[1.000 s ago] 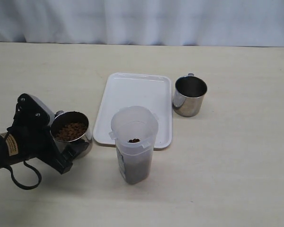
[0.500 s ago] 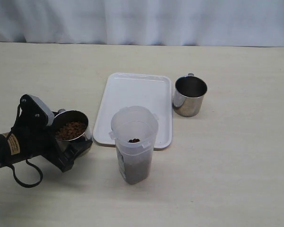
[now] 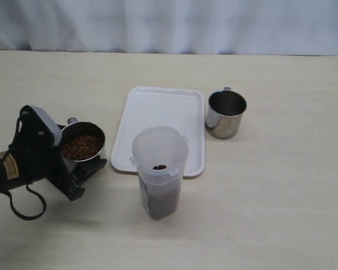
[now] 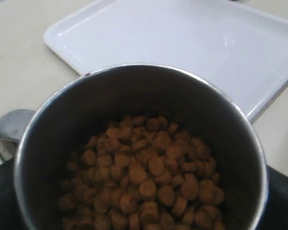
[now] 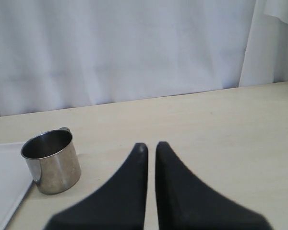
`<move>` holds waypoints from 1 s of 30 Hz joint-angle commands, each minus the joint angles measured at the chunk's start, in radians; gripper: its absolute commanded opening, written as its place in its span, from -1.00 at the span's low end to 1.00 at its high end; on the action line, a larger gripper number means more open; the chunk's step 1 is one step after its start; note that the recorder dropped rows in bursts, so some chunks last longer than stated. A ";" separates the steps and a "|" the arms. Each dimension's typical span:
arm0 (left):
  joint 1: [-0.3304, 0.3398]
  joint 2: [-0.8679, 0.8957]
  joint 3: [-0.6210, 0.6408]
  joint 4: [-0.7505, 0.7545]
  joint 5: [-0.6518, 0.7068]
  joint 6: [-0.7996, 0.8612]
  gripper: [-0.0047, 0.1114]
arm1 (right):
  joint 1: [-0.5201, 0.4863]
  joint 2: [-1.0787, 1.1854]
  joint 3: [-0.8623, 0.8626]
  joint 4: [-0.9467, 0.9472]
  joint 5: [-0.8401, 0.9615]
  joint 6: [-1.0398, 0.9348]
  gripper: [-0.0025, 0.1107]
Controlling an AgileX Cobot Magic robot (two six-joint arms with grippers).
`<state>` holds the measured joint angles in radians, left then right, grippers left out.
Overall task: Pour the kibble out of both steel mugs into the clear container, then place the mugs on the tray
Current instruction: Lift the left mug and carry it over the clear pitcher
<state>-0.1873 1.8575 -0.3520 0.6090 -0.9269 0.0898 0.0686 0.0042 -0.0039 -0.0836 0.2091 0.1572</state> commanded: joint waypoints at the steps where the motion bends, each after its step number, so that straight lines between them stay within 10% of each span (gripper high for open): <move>1: 0.002 -0.161 0.050 0.009 -0.030 -0.018 -0.92 | 0.004 -0.004 0.004 -0.006 0.002 0.002 -0.88; 12: -0.006 -0.750 0.082 0.007 0.370 -0.324 -0.92 | 0.004 -0.004 0.004 -0.006 0.002 0.002 -0.88; 25: -0.369 -0.862 -0.120 -0.082 0.904 -0.294 -0.92 | 0.004 -0.004 0.004 -0.006 0.002 0.002 -0.88; 30: -0.404 -0.862 -0.163 -0.080 0.981 -0.296 -0.92 | 0.004 -0.004 0.004 -0.006 0.002 0.002 -0.88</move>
<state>-0.5738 1.0037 -0.4875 0.5408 0.0356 -0.2067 0.0686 0.0042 -0.0039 -0.0836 0.2091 0.1572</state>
